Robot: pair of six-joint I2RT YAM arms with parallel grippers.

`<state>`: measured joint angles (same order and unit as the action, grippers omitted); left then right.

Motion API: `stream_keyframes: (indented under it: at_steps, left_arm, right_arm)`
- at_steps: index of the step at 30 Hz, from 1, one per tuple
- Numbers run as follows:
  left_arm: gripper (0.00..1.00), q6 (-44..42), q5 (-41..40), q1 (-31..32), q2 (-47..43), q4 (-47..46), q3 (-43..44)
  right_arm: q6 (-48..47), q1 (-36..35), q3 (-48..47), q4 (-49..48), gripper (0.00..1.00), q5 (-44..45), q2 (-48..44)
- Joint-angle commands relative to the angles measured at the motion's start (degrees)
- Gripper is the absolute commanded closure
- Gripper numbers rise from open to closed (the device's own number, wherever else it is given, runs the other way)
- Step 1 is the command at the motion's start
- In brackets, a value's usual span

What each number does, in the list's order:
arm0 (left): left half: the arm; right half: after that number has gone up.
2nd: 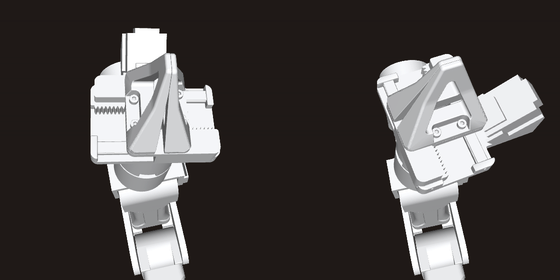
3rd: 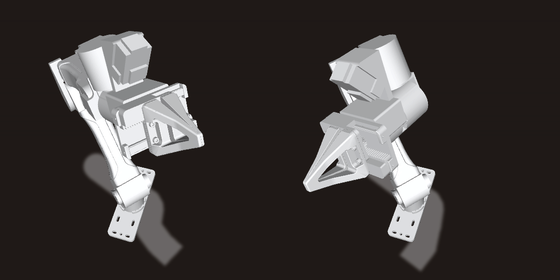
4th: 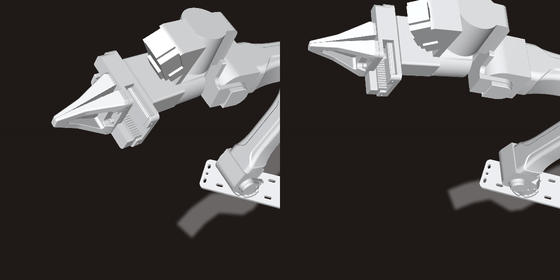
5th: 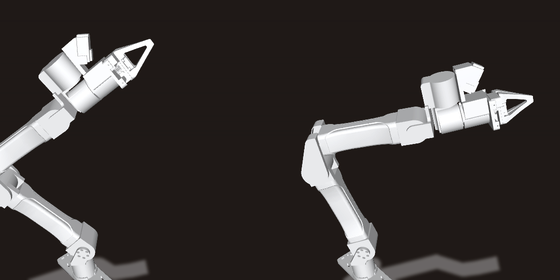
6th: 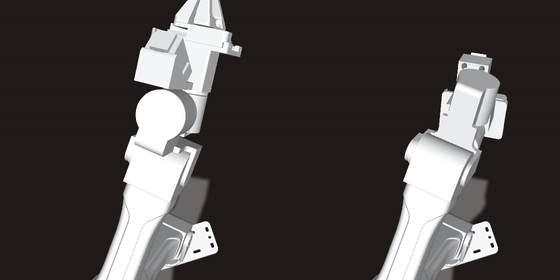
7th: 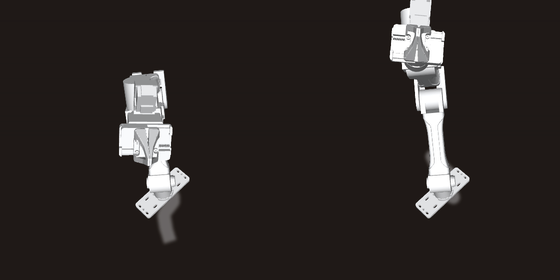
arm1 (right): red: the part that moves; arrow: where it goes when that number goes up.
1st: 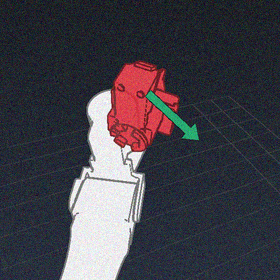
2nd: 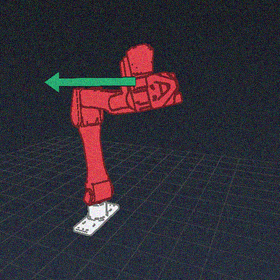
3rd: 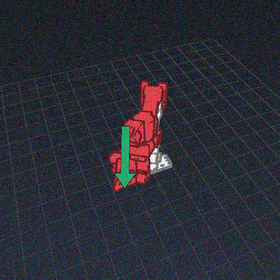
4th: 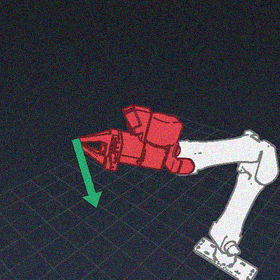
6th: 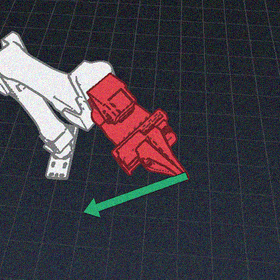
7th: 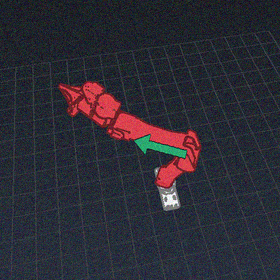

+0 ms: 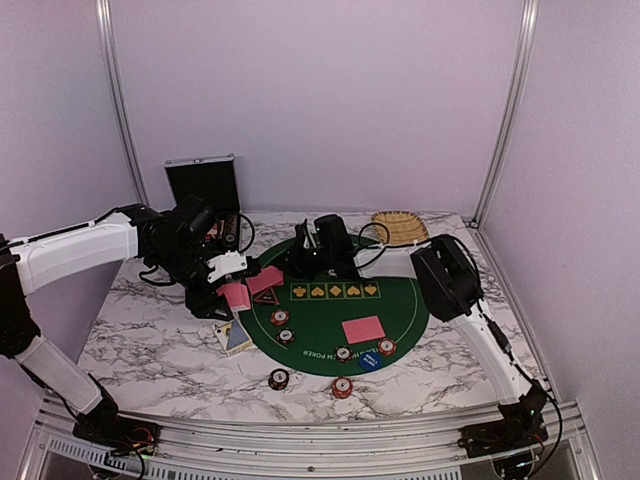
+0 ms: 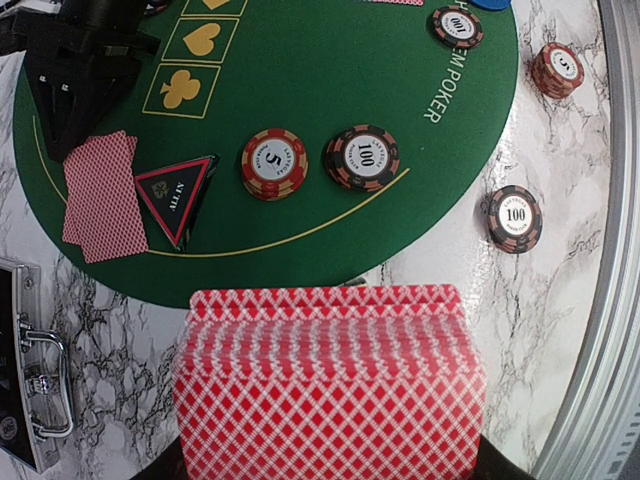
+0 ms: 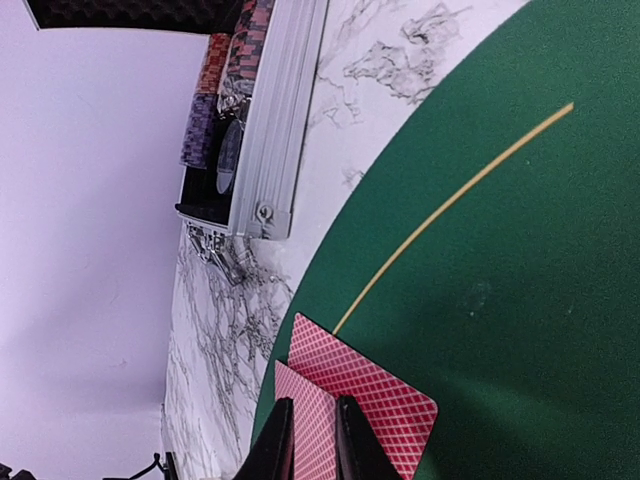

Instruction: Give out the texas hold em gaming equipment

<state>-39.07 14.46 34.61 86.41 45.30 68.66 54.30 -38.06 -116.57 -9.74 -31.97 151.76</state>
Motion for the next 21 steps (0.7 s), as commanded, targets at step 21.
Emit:
stream_keyframes:
  at_steps: [21]
  left_arm:
    - [0.97,-0.3,0.7,0.1,-1.1,1.3,2.4]
  right_arm:
    - [-2.4,0.1,1.1,-2.3,0.59,5.6,-3.3]
